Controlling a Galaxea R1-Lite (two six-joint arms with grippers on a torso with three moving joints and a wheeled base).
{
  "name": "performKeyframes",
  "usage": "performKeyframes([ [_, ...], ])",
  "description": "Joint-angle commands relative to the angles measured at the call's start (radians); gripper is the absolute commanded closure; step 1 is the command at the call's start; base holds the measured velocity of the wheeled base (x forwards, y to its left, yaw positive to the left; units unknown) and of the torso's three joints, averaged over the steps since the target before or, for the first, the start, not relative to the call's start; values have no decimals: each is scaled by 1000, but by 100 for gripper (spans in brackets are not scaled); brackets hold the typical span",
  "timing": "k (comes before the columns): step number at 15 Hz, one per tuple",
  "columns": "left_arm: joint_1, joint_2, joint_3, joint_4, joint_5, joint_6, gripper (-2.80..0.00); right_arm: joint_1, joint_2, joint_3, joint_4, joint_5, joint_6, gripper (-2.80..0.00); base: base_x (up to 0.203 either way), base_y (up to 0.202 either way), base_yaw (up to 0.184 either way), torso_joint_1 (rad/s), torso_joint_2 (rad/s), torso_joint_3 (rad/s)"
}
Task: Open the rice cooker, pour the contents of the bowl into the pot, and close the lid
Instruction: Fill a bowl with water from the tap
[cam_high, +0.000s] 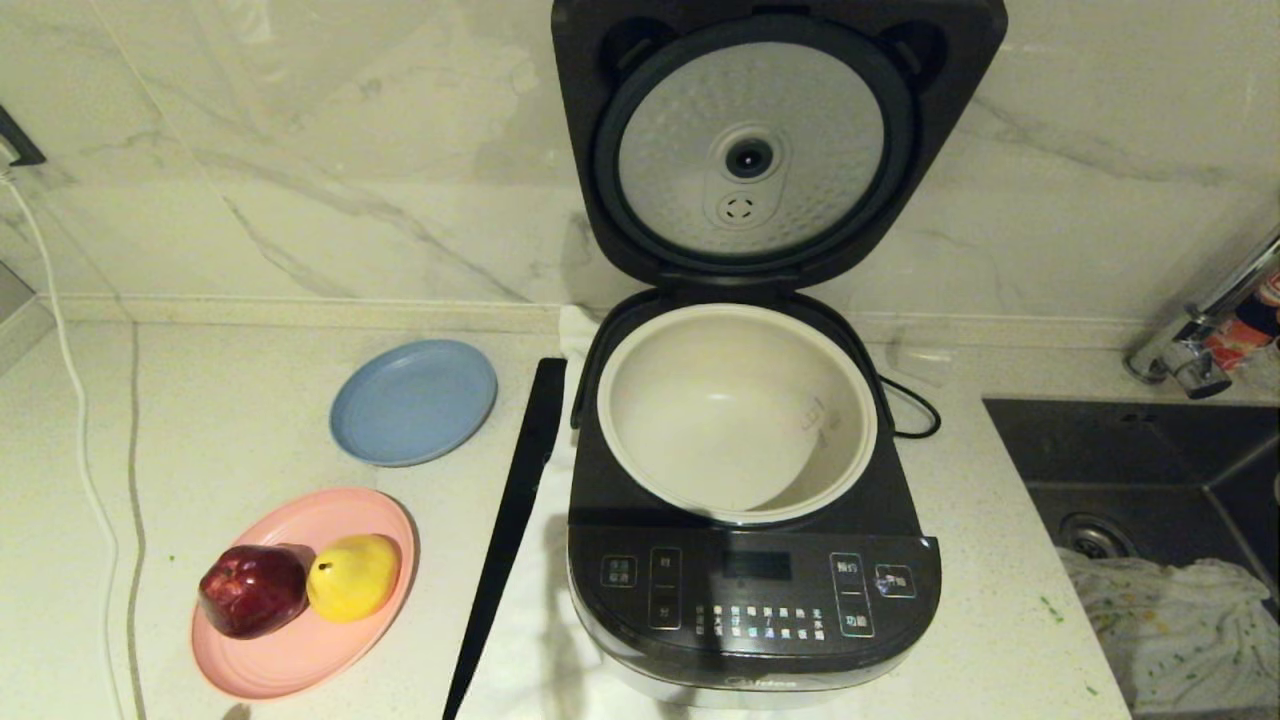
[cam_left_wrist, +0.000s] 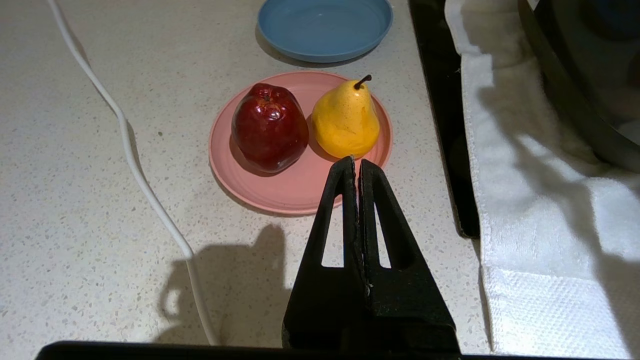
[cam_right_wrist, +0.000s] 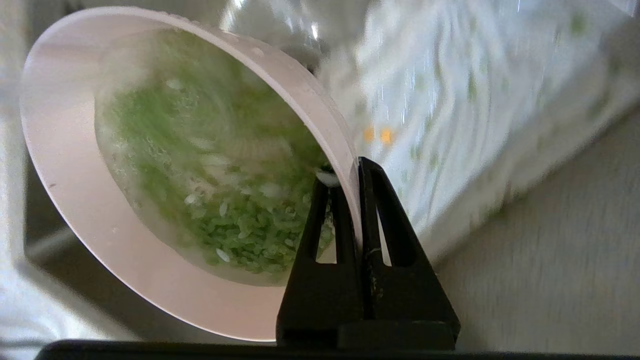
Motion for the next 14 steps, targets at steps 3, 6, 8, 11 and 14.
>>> performKeyframes([
  [3,0,0,5,0,0,0,0,8,-89,23,150,26,-60,0,0,0,0,0,0,0],
  [6,0,0,5,0,0,0,0,38,-188,128,165,23,-84,0,0,0,0,0,0,0],
  [8,0,0,5,0,0,0,0,69,-274,212,163,20,-98,0,0,0,0,0,0,0],
  [11,0,0,5,0,0,0,0,140,-420,340,161,19,-127,0,0,0,0,0,0,0],
  [14,0,0,5,0,0,0,0,244,-541,446,167,-6,-133,0,0,0,0,0,0,0],
])
